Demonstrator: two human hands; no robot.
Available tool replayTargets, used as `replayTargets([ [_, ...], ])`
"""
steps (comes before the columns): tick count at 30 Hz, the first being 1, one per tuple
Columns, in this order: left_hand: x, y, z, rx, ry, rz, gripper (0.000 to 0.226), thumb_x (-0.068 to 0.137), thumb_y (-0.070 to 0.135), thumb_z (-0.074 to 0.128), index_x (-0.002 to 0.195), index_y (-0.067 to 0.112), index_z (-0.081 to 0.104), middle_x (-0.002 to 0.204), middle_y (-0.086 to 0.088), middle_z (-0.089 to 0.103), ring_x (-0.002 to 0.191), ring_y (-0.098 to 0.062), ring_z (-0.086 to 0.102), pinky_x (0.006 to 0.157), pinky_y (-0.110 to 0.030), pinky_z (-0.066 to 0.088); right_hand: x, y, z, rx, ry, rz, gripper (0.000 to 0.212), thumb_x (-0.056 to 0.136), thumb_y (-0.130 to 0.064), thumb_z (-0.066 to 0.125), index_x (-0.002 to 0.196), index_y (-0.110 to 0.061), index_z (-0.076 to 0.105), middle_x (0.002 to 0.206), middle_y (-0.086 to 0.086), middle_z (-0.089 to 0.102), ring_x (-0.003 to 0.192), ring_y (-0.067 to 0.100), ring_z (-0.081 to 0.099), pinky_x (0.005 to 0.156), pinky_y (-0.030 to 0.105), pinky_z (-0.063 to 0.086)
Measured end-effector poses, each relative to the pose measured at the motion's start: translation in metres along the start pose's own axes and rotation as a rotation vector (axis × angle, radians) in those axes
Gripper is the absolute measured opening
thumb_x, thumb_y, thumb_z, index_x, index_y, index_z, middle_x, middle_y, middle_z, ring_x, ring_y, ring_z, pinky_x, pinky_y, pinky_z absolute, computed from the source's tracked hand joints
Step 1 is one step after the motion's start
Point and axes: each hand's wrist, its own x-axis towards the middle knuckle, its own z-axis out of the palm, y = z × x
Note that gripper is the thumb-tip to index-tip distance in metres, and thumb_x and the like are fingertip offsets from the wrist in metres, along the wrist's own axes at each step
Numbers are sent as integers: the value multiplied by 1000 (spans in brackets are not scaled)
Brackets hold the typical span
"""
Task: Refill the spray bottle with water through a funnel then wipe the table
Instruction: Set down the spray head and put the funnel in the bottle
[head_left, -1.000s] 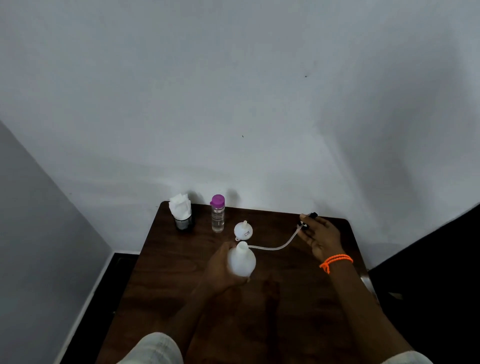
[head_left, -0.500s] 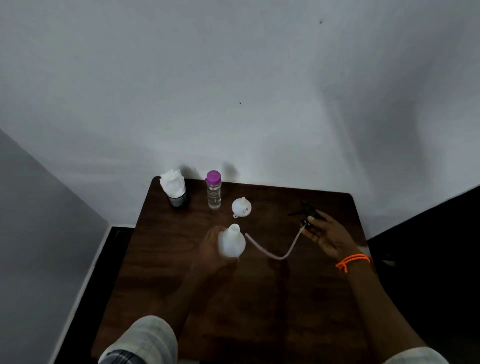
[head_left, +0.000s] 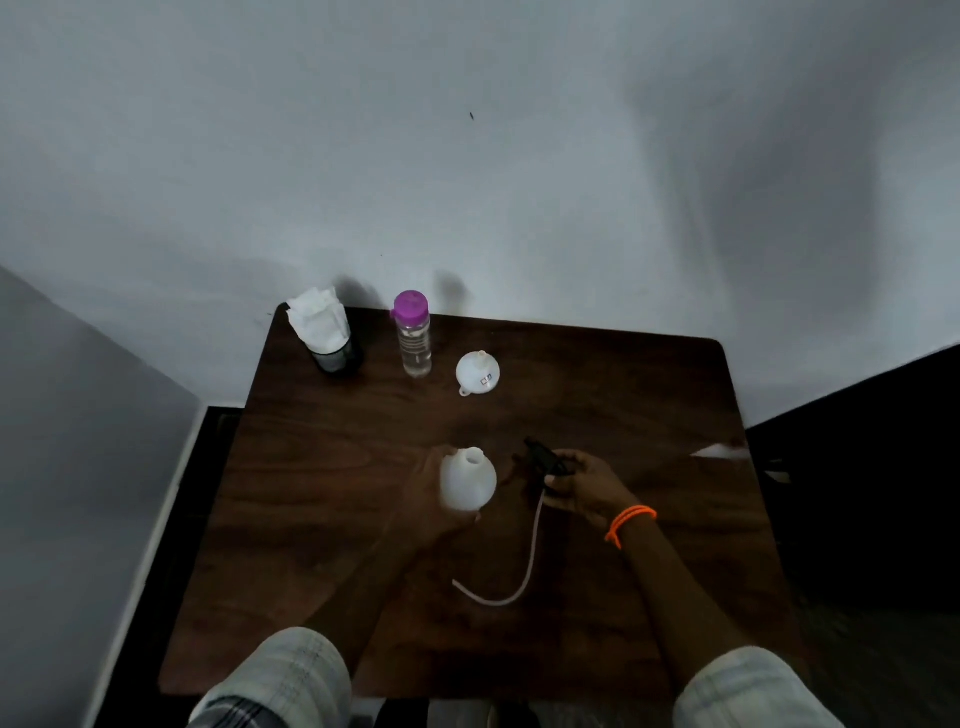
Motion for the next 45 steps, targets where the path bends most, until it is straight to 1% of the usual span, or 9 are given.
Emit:
replayTargets([
  [5, 0, -11, 7, -7, -53, -10, 98, 59, 21, 100, 141, 4, 48, 141, -2, 51, 129, -15, 48, 115, -33, 38, 15, 18, 13, -54, 41, 5, 42, 84, 23, 63, 114, -6, 57, 108, 14, 60, 89, 28, 66, 68, 43, 63],
  [11, 1, -27, 15, 2, -85, -34, 104, 58, 35, 98, 144, 14, 44, 145, 6, 44, 132, -3, 38, 108, 0, 19, 19, 22, 17, -109, 94, -25, 38, 81, 20, 69, 107, -6, 61, 111, 18, 63, 88, 29, 67, 78, 48, 62],
  [15, 0, -27, 17, 3, -84, -11, 102, 56, 37, 98, 142, 13, 47, 142, 8, 44, 128, 5, 35, 105, 5, 14, 25, 24, 14, -296, 184, -79, 37, 77, 5, 82, 101, -17, 65, 113, 15, 68, 94, 28, 68, 76, 44, 62],
  [22, -5, -31, 13, 9, -91, -1, 106, 61, 41, 94, 148, 19, 40, 150, 7, 40, 137, -5, 37, 114, -5, 17, 16, 24, 14, -545, 247, -186, 33, 72, -21, 91, 88, -32, 64, 87, -3, 68, 81, 19, 69, 77, 48, 62],
  [27, -14, -37, -7, 81, -78, -73, 86, 78, 32, 79, 152, 25, 35, 156, 4, 38, 144, -12, 35, 124, -36, 27, 12, 15, 9, -569, 331, -238, 38, 69, -33, 93, 97, -18, 72, 93, -4, 70, 88, 17, 68, 77, 30, 56],
  [29, -15, -40, -20, 121, -96, -210, 80, 85, 29, 75, 153, 22, 34, 158, -2, 40, 144, -19, 39, 122, -36, 29, 12, 6, 9, -633, 388, -310, 29, 75, -39, 88, 83, -15, 74, 80, -2, 72, 79, 16, 69, 64, 24, 49],
  [32, -2, -43, -40, 132, -54, -292, 65, 91, 23, 70, 150, 20, 42, 152, -5, 48, 138, -22, 47, 117, -33, 34, 19, -10, 16, -615, 460, -348, 30, 79, -41, 84, 88, -15, 73, 87, -2, 71, 85, 18, 68, 77, 33, 56],
  [36, 36, -29, -51, 129, -34, -221, 53, 96, 22, 64, 146, 23, 48, 147, -1, 54, 133, -19, 53, 113, -27, 37, 37, -30, 37, -573, 417, -351, 38, 83, -35, 82, 113, -16, 69, 111, 1, 64, 102, 18, 61, 96, 40, 54],
  [45, 144, 5, -19, 58, -94, -45, 56, 91, 11, 67, 145, 13, 52, 143, -8, 58, 132, -24, 54, 110, -29, 37, 85, -74, 87, -554, 269, -445, 35, 89, -16, 74, 123, -11, 69, 115, 2, 70, 110, 18, 63, 102, 34, 49],
])
